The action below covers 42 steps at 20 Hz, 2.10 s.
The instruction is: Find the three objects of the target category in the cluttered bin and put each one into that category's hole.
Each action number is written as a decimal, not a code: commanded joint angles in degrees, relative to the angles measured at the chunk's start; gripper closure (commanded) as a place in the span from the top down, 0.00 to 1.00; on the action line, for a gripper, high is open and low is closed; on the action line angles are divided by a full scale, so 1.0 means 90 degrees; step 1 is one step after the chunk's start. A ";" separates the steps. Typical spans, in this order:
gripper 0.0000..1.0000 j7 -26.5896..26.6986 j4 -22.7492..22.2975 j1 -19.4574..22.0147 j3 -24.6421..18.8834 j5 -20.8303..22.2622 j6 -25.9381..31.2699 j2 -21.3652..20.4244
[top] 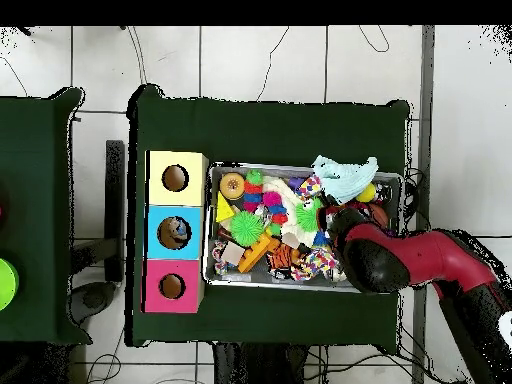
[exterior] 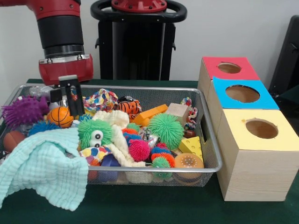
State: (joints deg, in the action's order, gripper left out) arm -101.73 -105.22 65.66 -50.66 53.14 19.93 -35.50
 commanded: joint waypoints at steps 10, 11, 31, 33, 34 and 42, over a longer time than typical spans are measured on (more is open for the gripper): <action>1.00 0.1076 -0.0031 0.0023 -0.0298 0.0805 -0.0303 0.0024; 1.00 0.1059 -0.0006 0.0009 -0.0274 0.0846 -0.0308 0.0010; 1.00 -0.0759 0.1051 -0.1286 0.1804 0.2253 -0.1315 -0.0208; 1.00 -0.1062 0.1320 -0.1707 0.2366 0.2498 -0.1436 -0.0250; 1.00 -0.1238 0.1489 -0.1964 0.2704 0.2664 -0.1497 -0.0232; 1.00 -0.1588 0.2397 -0.3168 0.4410 0.2831 -0.1987 0.0091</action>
State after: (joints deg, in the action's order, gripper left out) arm -101.81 -94.04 42.56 -25.51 74.03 5.96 -36.41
